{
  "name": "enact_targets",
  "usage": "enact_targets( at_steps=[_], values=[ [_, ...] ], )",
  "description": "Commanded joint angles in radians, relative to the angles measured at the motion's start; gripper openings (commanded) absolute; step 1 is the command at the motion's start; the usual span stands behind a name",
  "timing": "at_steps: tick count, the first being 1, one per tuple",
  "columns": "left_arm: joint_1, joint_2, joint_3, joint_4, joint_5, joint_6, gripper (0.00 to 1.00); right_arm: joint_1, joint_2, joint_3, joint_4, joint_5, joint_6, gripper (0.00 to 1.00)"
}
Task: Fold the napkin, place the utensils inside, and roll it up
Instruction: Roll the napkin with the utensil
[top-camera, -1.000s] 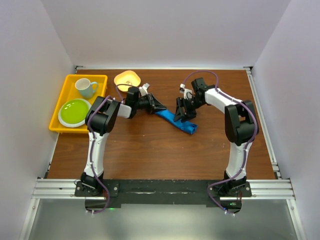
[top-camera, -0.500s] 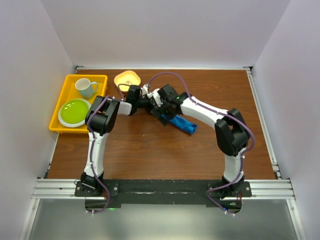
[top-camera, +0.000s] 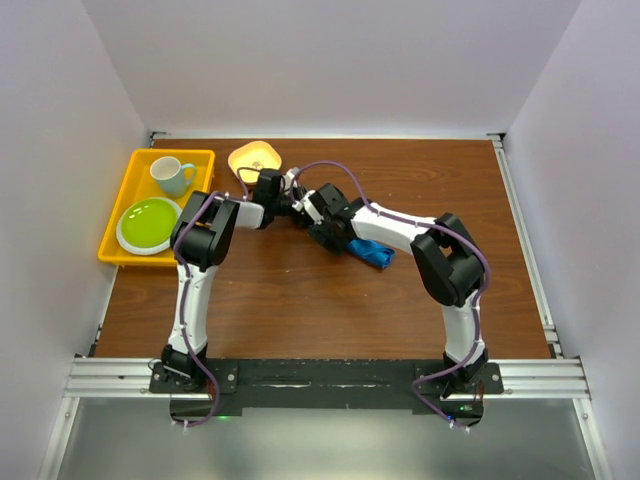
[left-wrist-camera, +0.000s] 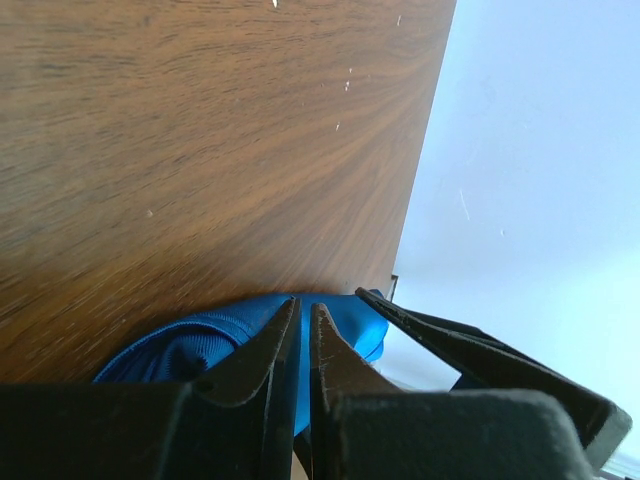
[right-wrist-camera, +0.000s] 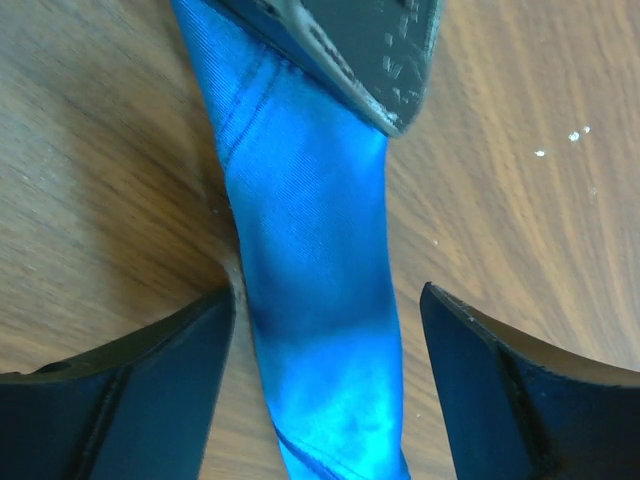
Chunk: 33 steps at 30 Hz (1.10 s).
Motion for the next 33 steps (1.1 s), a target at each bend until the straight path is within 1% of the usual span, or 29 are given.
enact_targets(
  at_steps=[1,2,5,6,8,10,11,13,14,15,18,19,20,21,23,24,25,27,28,29,30,31,32,33],
  values=[
    [0.000,0.005,0.035,-0.023,0.004,0.017,0.13,-0.013,0.023,-0.005,0.058,-0.013,-0.003,0.78],
    [0.000,0.006,0.038,-0.023,0.004,0.017,0.13,-0.021,0.032,0.002,0.047,-0.019,0.007,0.74],
    [0.003,0.002,0.044,-0.032,0.004,0.028,0.15,-0.045,0.058,0.015,0.039,-0.053,0.033,0.66],
    [0.008,0.000,0.048,-0.037,0.006,0.031,0.16,-0.048,0.063,0.016,0.039,-0.056,0.042,0.65],
    [0.011,-0.006,0.051,-0.035,0.010,0.036,0.20,-0.056,0.072,0.021,0.032,-0.088,0.047,0.61],
    [0.017,-0.017,0.065,-0.050,0.015,0.045,0.23,-0.059,0.075,0.019,0.030,-0.107,0.057,0.54],
    [0.018,-0.023,0.079,-0.061,0.015,0.063,0.26,-0.059,0.075,0.021,0.026,-0.123,0.062,0.52],
    [0.031,-0.053,0.093,-0.101,0.009,0.089,0.29,-0.065,0.081,0.032,0.015,-0.148,0.085,0.44],
    [0.037,-0.066,0.094,-0.112,0.009,0.111,0.29,-0.065,0.092,0.041,-0.006,-0.185,0.094,0.40],
    [0.049,-0.096,0.102,-0.139,0.000,0.123,0.30,-0.068,0.097,0.056,-0.016,-0.196,0.114,0.32],
    [0.078,-0.161,0.107,-0.193,-0.011,0.174,0.30,-0.082,0.120,0.099,-0.066,-0.290,0.169,0.22],
    [0.084,-0.176,0.105,-0.205,-0.013,0.187,0.30,-0.087,0.124,0.110,-0.080,-0.312,0.185,0.16],
    [0.089,-0.193,0.107,-0.222,-0.014,0.218,0.30,-0.088,0.124,0.117,-0.103,-0.335,0.201,0.13],
    [0.098,-0.223,0.105,-0.260,-0.017,0.236,0.30,-0.093,0.123,0.134,-0.114,-0.396,0.241,0.12],
    [0.106,-0.254,0.091,-0.286,-0.019,0.272,0.30,-0.117,0.118,0.142,-0.129,-0.479,0.278,0.10],
    [0.113,-0.286,0.079,-0.285,-0.013,0.275,0.30,-0.128,0.115,0.142,-0.131,-0.530,0.354,0.10],
    [0.117,-0.303,0.065,-0.279,-0.008,0.273,0.30,-0.156,0.114,0.141,-0.132,-0.633,0.384,0.10],
    [0.121,-0.343,0.035,-0.280,0.003,0.279,0.30,-0.179,0.114,0.131,-0.125,-0.741,0.469,0.10],
    [0.120,-0.356,0.027,-0.284,0.006,0.286,0.30,-0.196,0.108,0.124,-0.119,-0.834,0.503,0.10],
    [0.120,-0.363,0.009,-0.285,0.019,0.286,0.30,-0.202,0.103,0.111,-0.078,-0.882,0.537,0.10],
    [0.118,-0.379,-0.004,-0.273,0.030,0.280,0.30,-0.216,0.098,0.086,-0.051,-0.939,0.606,0.11],
    [0.117,-0.386,-0.020,-0.252,0.042,0.252,0.30,-0.222,0.082,0.069,-0.022,-0.979,0.648,0.11],
    [0.114,-0.392,-0.057,-0.222,0.065,0.234,0.30,-0.229,0.075,0.046,0.066,-1.051,0.744,0.11],
    [0.107,-0.403,-0.076,-0.171,0.073,0.217,0.30,-0.242,0.066,-0.008,0.122,-1.087,0.796,0.11]
  ],
)
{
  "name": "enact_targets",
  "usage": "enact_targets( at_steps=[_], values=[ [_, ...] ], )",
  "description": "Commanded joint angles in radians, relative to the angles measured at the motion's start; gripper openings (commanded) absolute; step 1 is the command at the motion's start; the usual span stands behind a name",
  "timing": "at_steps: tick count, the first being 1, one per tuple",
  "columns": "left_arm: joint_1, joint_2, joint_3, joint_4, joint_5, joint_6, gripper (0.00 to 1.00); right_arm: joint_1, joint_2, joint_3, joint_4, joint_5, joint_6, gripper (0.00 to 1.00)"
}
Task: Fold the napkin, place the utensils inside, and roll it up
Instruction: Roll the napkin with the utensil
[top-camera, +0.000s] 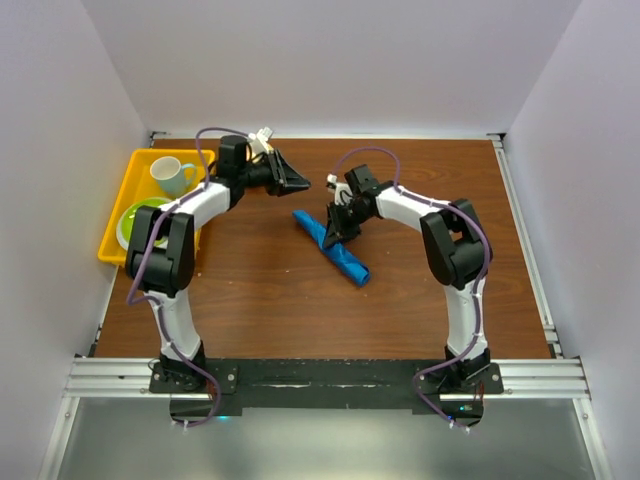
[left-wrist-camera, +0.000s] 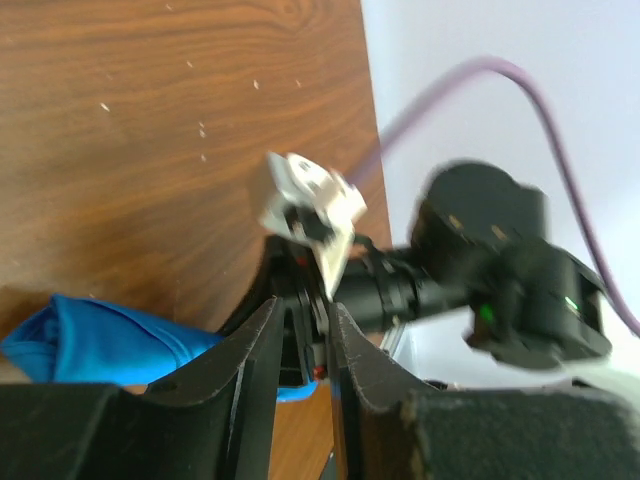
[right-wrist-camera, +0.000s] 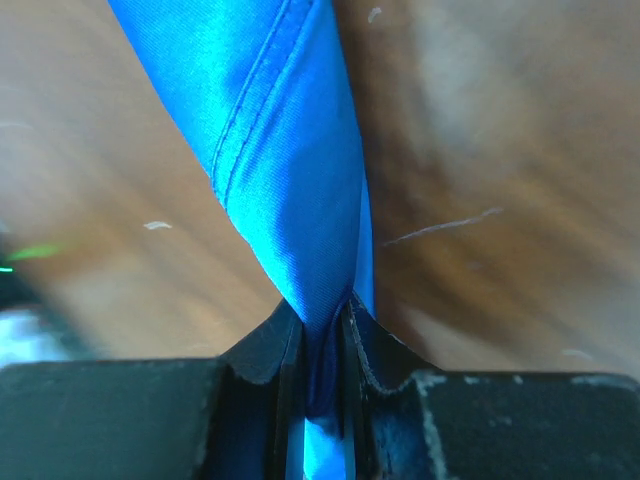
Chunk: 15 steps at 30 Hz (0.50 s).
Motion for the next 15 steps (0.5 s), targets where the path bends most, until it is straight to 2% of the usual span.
enact_targets(
  at_steps=[1,2,3,4,5,8,10,15],
  values=[
    [-0.018,-0.048,-0.097,0.097,0.071,-0.047,0.30,-0.033,-0.037,-0.126,0.298,-0.346,0.351,0.12],
    [-0.030,-0.052,-0.121,0.132,0.076,-0.061,0.29,-0.038,-0.043,-0.192,0.375,-0.399,0.478,0.12],
    [-0.038,-0.051,-0.134,0.155,0.079,-0.075,0.29,-0.047,-0.046,-0.223,0.452,-0.418,0.541,0.12],
    [-0.046,-0.052,-0.157,0.178,0.082,-0.110,0.29,-0.050,-0.043,-0.250,0.597,-0.438,0.601,0.12],
    [-0.059,-0.048,-0.170,0.235,0.088,-0.132,0.29,-0.052,-0.042,-0.290,0.655,-0.455,0.688,0.12],
    [-0.081,-0.028,-0.206,0.335,0.091,-0.202,0.29,-0.057,-0.024,-0.355,0.839,-0.478,0.811,0.13],
    [-0.087,-0.013,-0.218,0.367,0.092,-0.230,0.29,-0.066,-0.014,-0.387,0.944,-0.480,0.855,0.13],
    [-0.110,0.063,-0.223,0.442,0.100,-0.258,0.28,-0.110,0.016,-0.465,1.009,-0.486,0.870,0.13]
  ],
)
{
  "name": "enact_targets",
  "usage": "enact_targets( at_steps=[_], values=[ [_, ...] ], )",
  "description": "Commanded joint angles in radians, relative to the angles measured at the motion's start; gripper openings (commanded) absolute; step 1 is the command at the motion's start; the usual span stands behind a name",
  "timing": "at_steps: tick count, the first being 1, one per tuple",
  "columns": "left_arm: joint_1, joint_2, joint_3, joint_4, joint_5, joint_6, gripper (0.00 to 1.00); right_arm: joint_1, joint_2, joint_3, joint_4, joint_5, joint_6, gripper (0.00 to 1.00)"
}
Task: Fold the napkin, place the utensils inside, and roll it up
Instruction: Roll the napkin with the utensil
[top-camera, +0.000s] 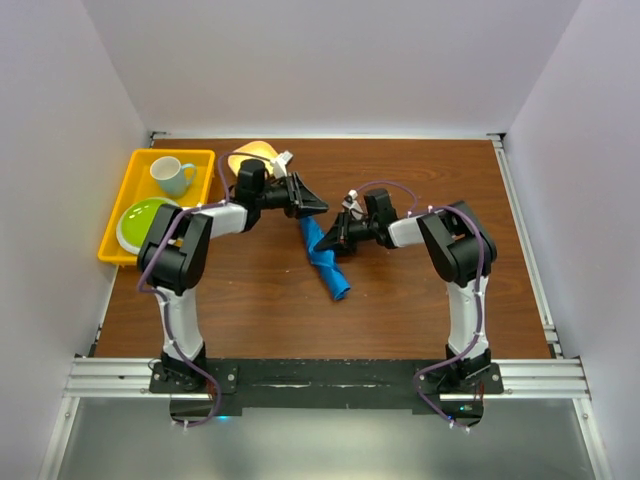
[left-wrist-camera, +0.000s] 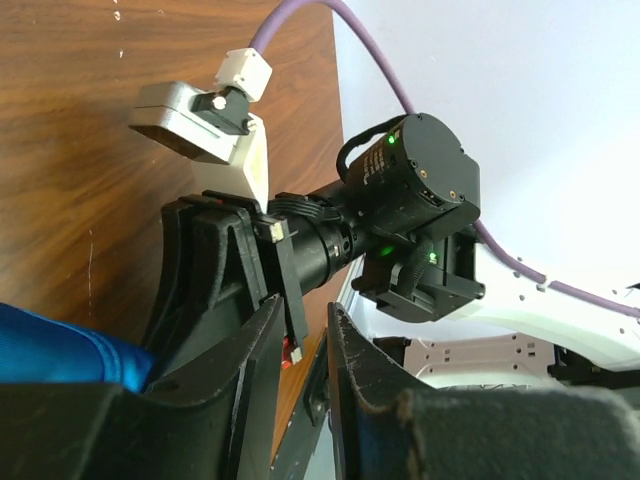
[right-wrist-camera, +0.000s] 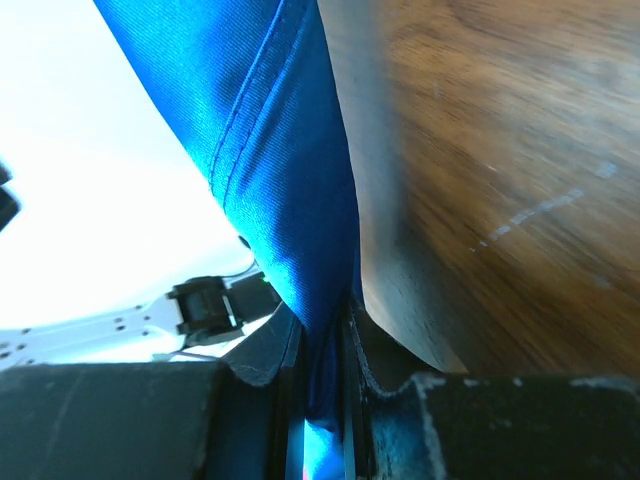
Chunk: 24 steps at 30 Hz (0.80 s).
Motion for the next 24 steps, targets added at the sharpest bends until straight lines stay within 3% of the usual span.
enact_targets(
  at_steps=[1,15,24],
  values=[
    [-0.014,0.062,-0.012,0.144,0.028,-0.061,0.28,-0.042,0.021,-0.046,0.173,-0.064,0.089,0.13],
    [-0.037,0.228,0.049,0.118,-0.015,0.005,0.21,-0.074,0.039,-0.009,-0.095,-0.031,-0.166,0.17],
    [-0.005,0.315,0.184,-0.038,-0.064,0.077,0.19,-0.077,0.033,0.015,-0.161,-0.013,-0.221,0.17]
  ],
)
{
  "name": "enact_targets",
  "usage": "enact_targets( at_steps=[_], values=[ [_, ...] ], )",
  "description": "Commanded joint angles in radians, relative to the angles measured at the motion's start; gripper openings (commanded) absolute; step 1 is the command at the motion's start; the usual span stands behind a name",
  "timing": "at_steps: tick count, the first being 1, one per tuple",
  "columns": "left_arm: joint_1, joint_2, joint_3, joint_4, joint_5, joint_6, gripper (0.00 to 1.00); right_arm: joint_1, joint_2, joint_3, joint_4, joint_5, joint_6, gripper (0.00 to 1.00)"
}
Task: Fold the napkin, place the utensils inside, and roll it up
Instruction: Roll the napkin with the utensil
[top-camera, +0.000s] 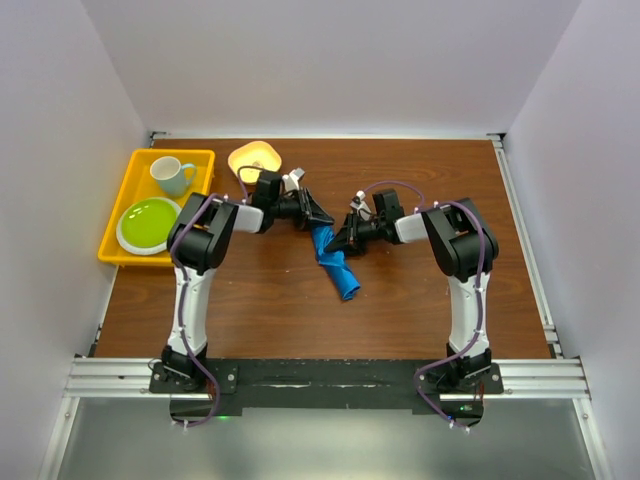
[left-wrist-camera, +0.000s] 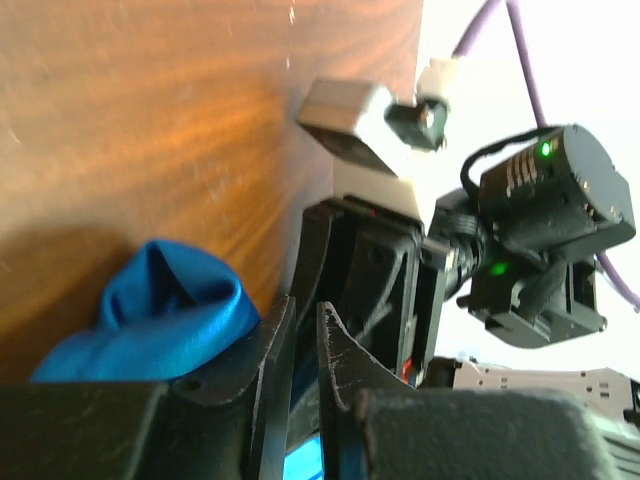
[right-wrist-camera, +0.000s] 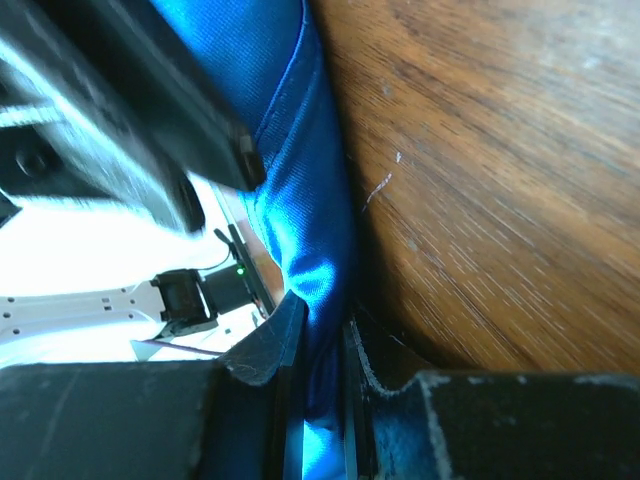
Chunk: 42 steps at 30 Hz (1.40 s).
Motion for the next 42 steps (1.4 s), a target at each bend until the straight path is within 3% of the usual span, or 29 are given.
enact_targets(
  at_steps=[1,8,12,22,27,32,42],
  values=[
    [0.030,0.016,0.068,-0.069,-0.038,0.055,0.19,-0.004,-0.009,0.014,-0.095,0.032,-0.085,0.17],
    [0.018,-0.077,0.001,-0.079,-0.050,0.048,0.19,-0.004,-0.018,0.011,-0.117,0.054,-0.103,0.18],
    [0.018,-0.099,0.067,-0.363,-0.211,0.241,0.19,-0.004,-0.020,0.029,-0.147,0.060,-0.126,0.18],
    [0.027,-0.017,0.114,-0.310,-0.145,0.259,0.19,-0.003,-0.024,0.023,-0.158,0.069,-0.134,0.18],
    [0.021,-0.103,0.121,-0.297,-0.118,0.250,0.23,-0.004,-0.028,0.022,-0.160,0.071,-0.136,0.18],
    [0.007,-0.194,-0.007,-0.111,-0.075,0.114,0.26,-0.004,-0.023,0.042,-0.178,0.074,-0.149,0.18],
    [-0.059,-0.163,-0.127,0.020,-0.087,0.022,0.15,-0.004,-0.018,0.051,-0.175,0.074,-0.142,0.19]
  ],
)
